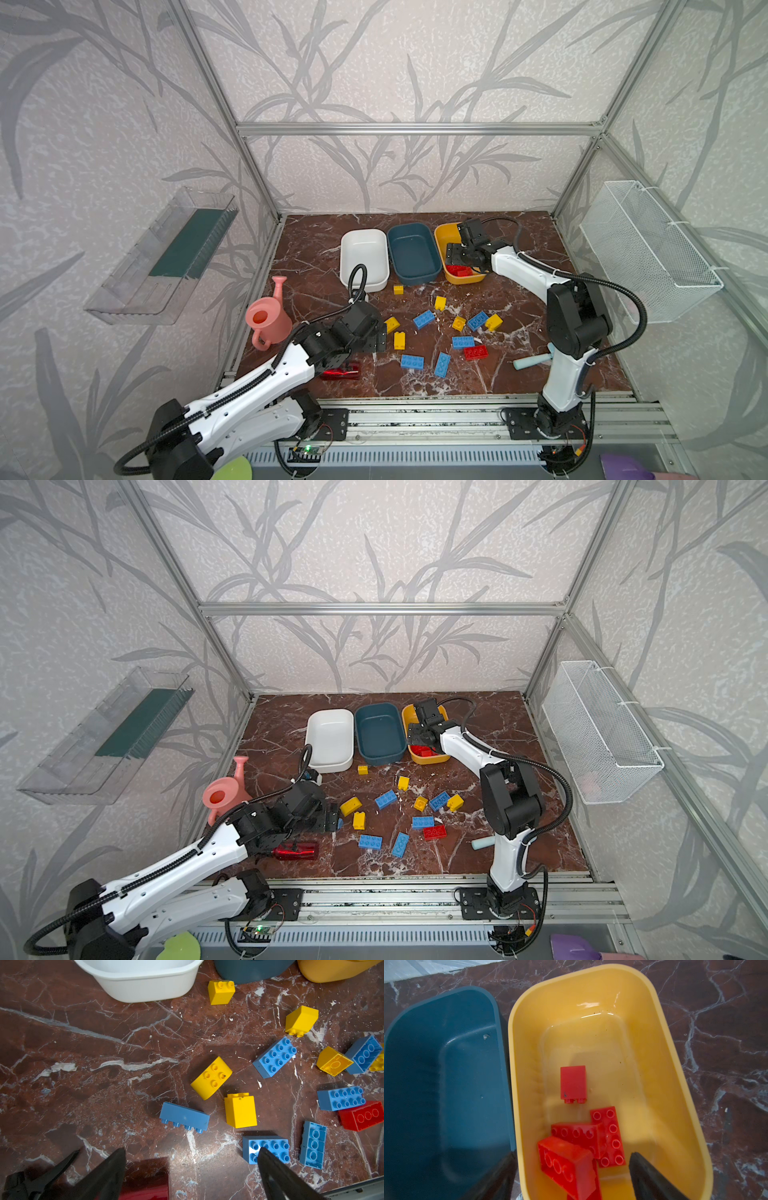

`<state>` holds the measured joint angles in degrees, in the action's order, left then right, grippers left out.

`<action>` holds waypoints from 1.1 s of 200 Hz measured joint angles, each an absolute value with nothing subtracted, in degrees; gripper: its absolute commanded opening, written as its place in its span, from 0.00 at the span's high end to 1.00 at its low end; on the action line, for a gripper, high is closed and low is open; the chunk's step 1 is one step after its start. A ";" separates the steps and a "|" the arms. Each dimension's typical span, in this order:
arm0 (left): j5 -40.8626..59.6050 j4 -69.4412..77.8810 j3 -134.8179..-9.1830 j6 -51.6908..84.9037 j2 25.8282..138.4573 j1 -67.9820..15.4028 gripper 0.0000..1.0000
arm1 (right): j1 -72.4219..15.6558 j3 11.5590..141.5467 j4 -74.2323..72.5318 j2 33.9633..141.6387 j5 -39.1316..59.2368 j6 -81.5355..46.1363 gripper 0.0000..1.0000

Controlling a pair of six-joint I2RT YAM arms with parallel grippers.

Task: Sort the legos into containers by color
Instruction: 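Lift the red brick with the right gripper and drop it into the yellow tub, then grasp a red brick by the blue bricks with the left gripper while the right withdraws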

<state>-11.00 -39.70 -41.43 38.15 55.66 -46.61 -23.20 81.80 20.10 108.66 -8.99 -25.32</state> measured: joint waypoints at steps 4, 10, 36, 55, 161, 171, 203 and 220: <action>-10.94 -39.59 -41.80 37.95 56.05 -46.87 0.02 | -23.00 81.80 20.10 108.62 -8.80 -25.23 0.08; -10.81 -39.33 -42.35 37.39 56.82 -47.33 0.03 | -22.76 81.73 20.08 108.40 -8.40 -25.17 0.07; -10.17 -37.63 -45.34 35.24 60.95 -49.39 0.14 | -21.12 79.88 19.99 104.95 -5.80 -25.06 0.06; -9.50 -36.07 -48.05 33.30 65.25 -51.55 0.20 | -19.14 76.60 19.18 99.66 -2.48 -25.10 0.06; -1.19 -28.97 -69.36 23.03 98.74 -64.64 0.47 | -0.56 56.07 14.57 69.82 16.80 -33.23 0.03; -0.25 -28.71 -70.98 22.24 100.82 -65.60 0.49 | 0.75 56.07 14.87 68.82 18.06 -33.69 0.03; 3.95 -28.23 -74.24 21.37 106.24 -67.83 0.51 | 3.79 55.42 15.31 66.08 20.32 -34.44 0.03; 5.78 -28.25 -74.94 21.34 108.29 -68.34 0.50 | 4.40 54.92 15.44 65.41 20.95 -34.52 0.03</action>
